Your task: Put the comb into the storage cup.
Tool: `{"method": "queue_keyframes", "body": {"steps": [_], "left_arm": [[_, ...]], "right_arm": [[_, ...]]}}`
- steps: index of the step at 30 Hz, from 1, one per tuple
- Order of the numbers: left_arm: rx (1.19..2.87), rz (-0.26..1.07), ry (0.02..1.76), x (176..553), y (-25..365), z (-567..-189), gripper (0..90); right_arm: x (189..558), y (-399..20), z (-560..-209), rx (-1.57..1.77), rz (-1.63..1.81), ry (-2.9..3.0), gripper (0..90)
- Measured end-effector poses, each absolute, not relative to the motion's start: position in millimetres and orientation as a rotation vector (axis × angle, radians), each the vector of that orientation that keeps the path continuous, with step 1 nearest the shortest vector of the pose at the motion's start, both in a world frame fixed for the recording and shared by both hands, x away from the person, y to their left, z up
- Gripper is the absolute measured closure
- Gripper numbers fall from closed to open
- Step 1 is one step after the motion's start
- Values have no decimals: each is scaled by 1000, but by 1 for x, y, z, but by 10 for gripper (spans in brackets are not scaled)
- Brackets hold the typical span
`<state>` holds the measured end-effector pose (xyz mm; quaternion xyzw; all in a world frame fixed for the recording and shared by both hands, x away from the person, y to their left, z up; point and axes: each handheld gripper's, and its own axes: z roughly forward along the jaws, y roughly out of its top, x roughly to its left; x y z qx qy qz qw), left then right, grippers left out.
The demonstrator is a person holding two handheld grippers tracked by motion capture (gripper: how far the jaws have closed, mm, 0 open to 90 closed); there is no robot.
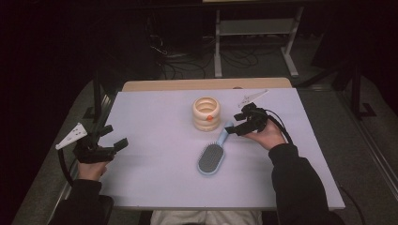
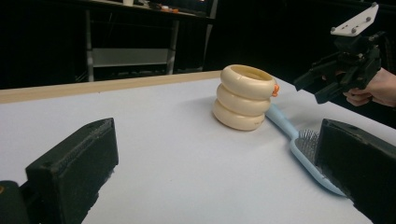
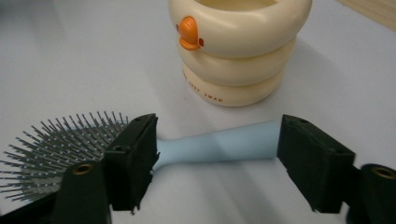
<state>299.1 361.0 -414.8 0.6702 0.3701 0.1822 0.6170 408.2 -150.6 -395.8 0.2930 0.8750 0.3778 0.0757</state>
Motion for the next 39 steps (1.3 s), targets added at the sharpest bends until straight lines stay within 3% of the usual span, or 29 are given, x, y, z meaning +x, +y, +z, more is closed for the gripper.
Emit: {"method": "queue_keyframes", "body": {"steps": [11, 13, 14, 15, 22, 39], "left_arm": [[1544, 418, 853, 299, 361, -415, 0], [1543, 418, 854, 299, 361, -415, 0], [1543, 418, 854, 299, 361, -415, 0], [1544, 425, 852, 299, 361, -415, 0], [1542, 426, 850, 298, 361, -414, 0], [1542, 426, 849, 299, 361, -414, 0]], "right_arm": [[415, -151, -400, 921, 1073, 2616, 497], [416, -149, -400, 924, 1054, 2634, 617], [416, -149, -400, 924, 1054, 2634, 617], [417, -146, -400, 908, 1025, 2654, 712], [420, -138, -399, 912, 1000, 2672, 875], [435, -127, -406, 958, 997, 2657, 885]]}}
